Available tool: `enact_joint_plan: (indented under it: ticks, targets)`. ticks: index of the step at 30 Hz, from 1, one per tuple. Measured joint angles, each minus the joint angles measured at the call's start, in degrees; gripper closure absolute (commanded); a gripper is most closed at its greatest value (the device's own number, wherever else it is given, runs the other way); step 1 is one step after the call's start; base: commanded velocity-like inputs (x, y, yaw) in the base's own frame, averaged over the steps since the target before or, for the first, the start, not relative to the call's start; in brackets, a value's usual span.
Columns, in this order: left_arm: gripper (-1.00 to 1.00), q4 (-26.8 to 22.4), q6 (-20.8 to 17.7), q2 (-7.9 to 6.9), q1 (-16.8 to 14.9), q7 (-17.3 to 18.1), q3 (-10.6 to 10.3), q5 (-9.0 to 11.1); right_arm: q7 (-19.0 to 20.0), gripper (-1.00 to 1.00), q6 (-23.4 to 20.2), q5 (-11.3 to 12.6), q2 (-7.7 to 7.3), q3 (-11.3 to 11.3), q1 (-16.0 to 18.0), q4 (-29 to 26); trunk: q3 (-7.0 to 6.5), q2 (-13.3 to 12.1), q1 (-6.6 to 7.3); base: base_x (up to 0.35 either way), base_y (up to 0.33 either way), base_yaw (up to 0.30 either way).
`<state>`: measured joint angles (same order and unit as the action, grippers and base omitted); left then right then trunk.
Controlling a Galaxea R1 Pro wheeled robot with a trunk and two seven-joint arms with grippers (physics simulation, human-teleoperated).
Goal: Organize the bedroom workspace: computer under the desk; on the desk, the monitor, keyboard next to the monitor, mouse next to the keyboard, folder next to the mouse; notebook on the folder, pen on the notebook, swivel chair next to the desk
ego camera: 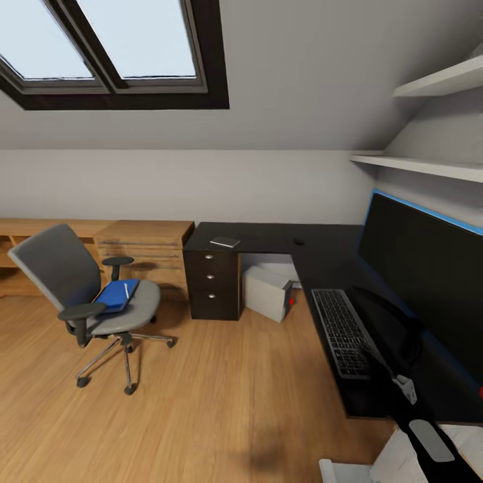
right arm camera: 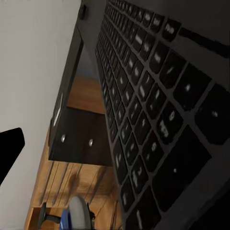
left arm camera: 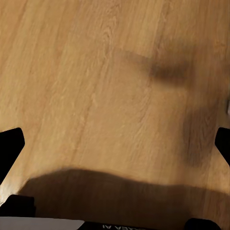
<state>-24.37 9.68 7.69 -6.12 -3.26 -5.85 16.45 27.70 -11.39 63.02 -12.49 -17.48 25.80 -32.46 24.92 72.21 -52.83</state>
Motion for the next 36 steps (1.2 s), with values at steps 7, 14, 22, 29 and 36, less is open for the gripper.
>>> enact_joint_plan:
  ticks: [7,14,22,29,36]
  targets:
    - [-1.0,0.0,0.0,0.0,0.0,0.0,0.0,0.0,0.0,-1.0,0.0,0.0,0.0,0.0,0.0,0.0,0.0,0.0,0.0,-0.292,-0.115,0.0]
    - [-1.0,0.0,0.0,0.0,0.0,0.0,0.0,0.0,0.0,-1.0,0.0,0.0,0.0,0.0,0.0,0.0,0.0,0.0,0.0,-0.296,-0.123,0.0]
    - [-1.0,0.0,0.0,-0.04,0.0,0.0,0.1,0.0,0.0,-1.0,0.3,-0.8,0.19,2.2,0.0,0.1,0.0,0.0,0.0,-0.296,-0.123,0.0]
    - [-1.0,0.0,0.0,-0.54,0.0,0.0,0.3,0.0,0.0,-1.0,1.6,-1.9,1.52,5.9,0.0,0.3,0.0,0.0,0.0,-0.256,-0.123,0.0]
    - [-1.0,0.0,0.0,-1.08,0.0,-0.1,0.3,0.0,-0.3,-1.0,4.1,-8.1,4.25,8.7,0.0,2.4,0.0,0.0,0.02,-0.123,-0.087,0.0]
